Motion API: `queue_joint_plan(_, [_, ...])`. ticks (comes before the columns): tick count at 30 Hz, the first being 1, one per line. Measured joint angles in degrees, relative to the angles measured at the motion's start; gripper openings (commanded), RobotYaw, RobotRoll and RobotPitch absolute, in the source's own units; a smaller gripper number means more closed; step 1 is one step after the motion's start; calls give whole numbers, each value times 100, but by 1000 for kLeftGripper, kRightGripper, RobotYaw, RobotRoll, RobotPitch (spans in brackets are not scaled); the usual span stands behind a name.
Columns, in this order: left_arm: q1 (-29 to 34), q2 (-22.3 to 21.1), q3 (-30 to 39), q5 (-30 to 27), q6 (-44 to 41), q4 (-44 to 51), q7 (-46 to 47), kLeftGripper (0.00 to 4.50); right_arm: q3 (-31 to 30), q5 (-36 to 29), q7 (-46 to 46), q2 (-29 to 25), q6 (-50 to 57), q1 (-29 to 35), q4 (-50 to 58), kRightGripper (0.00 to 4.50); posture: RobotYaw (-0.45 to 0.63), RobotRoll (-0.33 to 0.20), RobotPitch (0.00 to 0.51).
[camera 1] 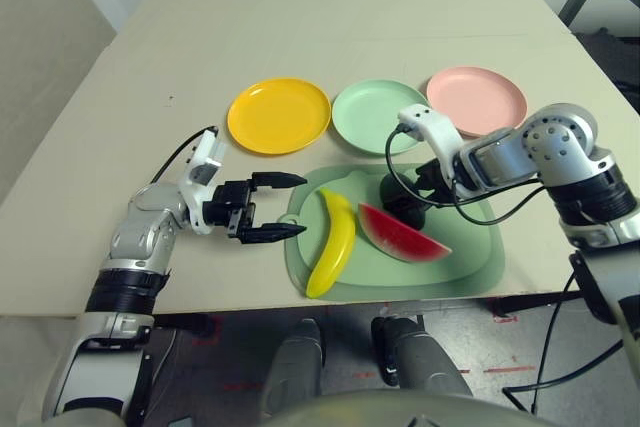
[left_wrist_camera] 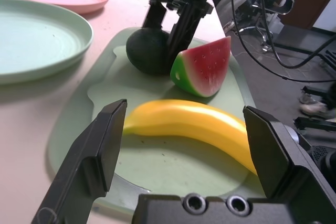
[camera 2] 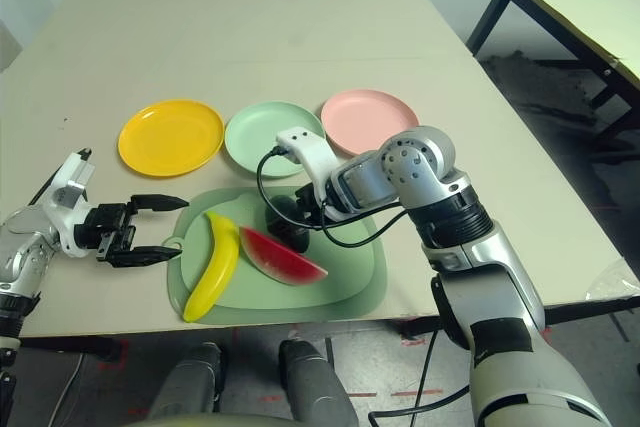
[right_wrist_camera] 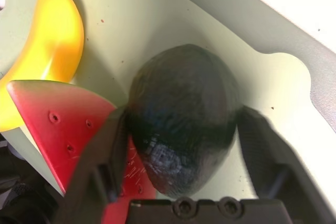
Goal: Place the fruits into color-matched plates.
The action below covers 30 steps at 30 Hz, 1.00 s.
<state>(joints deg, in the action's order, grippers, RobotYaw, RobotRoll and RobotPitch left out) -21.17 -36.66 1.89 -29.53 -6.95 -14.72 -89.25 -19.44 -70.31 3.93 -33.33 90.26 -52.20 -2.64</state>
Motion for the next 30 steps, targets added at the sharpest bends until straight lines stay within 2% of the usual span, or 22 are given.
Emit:
queue_joint_plan(10, [2,-2,0,1,0,0,0,4500,2,119,-165,-48,0,-21,5,3025,-48,0,161])
queue_joint_plan(15, [-4,8,-2,2,-20,-3,51,4500,-28,482,-612,-254,1,-610,-176,3025,-53,0,163])
queue_joint_plan(22, [-126,154,6,24,-323,-2,587,4500,-66,1440,-1531,-103,-26,-1755,-1020,3025,-50,0,165])
queue_joint_plan(26, [-223,220,24,158,-219,-55,1016,4500,-238,2167,-2094,103,-292,-2062,-1577,3025,-36,0,166])
queue_joint_plan(30, [-421,348,94,496,149,-202,1677,4500,-453,3068,-2771,417,-1090,-2373,-2557,3025,-24,0,167])
